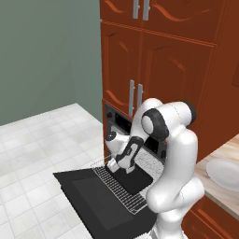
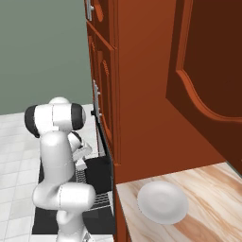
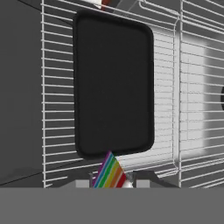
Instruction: Take the baked cake out of the oven and place it on the plate for cooling. Then close the oven door.
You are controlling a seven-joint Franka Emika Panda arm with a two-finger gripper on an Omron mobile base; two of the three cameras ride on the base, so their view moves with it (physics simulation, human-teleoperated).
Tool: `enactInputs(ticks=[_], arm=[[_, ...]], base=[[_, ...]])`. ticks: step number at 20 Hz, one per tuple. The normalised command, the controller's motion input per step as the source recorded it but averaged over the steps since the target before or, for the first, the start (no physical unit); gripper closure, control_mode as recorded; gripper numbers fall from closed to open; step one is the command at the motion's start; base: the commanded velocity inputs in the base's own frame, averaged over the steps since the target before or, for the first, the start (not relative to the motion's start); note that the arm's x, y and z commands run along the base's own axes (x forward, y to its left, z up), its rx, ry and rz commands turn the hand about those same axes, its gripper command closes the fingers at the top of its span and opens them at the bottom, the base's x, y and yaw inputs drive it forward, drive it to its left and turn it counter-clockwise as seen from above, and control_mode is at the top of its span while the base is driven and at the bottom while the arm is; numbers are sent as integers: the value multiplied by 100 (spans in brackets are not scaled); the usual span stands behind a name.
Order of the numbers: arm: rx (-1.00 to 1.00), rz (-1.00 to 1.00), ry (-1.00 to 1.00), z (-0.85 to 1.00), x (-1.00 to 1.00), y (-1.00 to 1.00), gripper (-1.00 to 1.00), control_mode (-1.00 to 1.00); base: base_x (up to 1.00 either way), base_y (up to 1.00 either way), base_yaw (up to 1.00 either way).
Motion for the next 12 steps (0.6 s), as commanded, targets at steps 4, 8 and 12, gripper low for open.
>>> enactInputs(ticks=[4,8,12], arm=[[0,-11,0,44,-27,0,100,-100],[0,-5,0,50,-22,0,100,-100],[0,-2,-2,49,-28,0,100,-100]], base=[[0,0,0],[0,0,0],[0,0,0]])
